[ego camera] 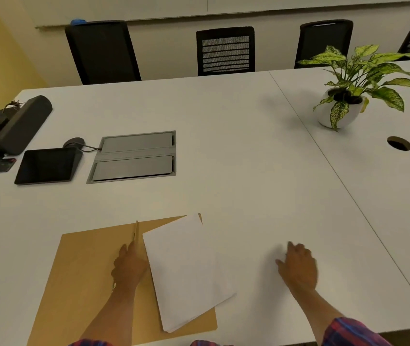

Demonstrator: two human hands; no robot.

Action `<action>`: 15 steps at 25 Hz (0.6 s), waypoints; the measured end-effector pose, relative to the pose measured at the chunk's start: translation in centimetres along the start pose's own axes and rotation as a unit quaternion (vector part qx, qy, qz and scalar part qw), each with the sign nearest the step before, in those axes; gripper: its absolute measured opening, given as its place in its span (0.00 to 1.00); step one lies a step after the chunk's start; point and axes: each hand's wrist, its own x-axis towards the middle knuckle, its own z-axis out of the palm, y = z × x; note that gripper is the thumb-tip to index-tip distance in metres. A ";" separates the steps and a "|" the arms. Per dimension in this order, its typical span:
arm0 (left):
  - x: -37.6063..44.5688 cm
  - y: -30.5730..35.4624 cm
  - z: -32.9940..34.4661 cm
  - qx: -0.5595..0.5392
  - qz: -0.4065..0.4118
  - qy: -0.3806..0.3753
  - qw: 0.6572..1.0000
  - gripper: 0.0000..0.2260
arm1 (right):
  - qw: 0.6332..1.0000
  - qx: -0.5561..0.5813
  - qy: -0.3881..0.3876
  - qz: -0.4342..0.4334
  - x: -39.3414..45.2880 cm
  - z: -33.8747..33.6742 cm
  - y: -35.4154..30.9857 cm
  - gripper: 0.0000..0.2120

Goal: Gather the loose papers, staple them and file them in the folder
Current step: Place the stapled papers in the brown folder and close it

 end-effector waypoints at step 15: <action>-3.1 -4.3 3.0 -0.127 -0.015 -0.030 0.991 0.05 | 0.945 0.187 -0.239 -0.120 -6.4 3.4 -14.1 0.31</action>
